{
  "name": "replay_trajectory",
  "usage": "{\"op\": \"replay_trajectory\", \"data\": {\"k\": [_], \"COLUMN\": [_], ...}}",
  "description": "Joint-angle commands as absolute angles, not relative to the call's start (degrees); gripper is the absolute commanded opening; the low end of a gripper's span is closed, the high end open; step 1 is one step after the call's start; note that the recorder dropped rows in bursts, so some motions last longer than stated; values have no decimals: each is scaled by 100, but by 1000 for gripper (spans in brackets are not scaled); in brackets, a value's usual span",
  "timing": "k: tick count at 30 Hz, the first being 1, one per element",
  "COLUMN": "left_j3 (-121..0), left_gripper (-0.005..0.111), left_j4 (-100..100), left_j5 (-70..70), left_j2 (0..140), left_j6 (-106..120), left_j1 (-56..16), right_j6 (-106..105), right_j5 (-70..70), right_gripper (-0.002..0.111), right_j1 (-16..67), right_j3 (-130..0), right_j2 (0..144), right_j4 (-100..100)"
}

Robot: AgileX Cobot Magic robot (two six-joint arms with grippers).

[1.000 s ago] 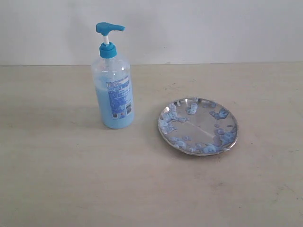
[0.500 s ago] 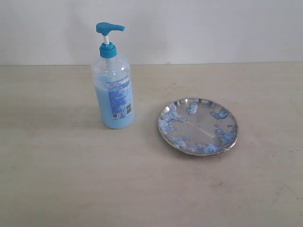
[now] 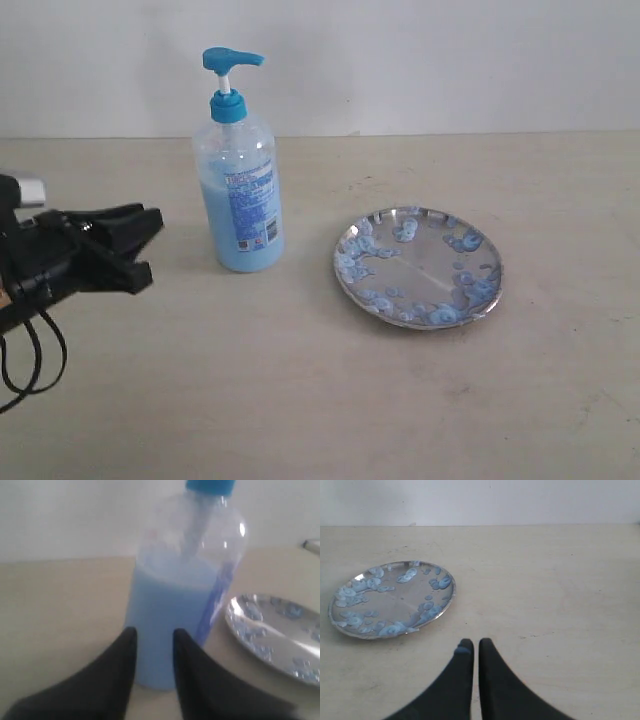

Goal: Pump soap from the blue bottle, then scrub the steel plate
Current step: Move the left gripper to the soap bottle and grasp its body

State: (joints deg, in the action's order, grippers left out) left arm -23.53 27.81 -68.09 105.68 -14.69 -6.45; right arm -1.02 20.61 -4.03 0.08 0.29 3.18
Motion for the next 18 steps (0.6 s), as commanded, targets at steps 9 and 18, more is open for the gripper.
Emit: {"op": "replay_trajectory", "data": {"k": [9,18], "left_j3": [-2783,-4038], "left_gripper": [108,108], "left_j4": [3678,3973], "left_j5": [-6996,-6996], "left_j2": [11460,11813], "left_j6": [-1048,-633], "left_j1": [-676,-676], "right_j6": [-115,-115], "right_j5": [2066,2066], "right_gripper": [0,0], "right_j1": [-392,-392], "right_j3": [0,0], "right_j2": [0,0], "right_j4": [317,317]}}
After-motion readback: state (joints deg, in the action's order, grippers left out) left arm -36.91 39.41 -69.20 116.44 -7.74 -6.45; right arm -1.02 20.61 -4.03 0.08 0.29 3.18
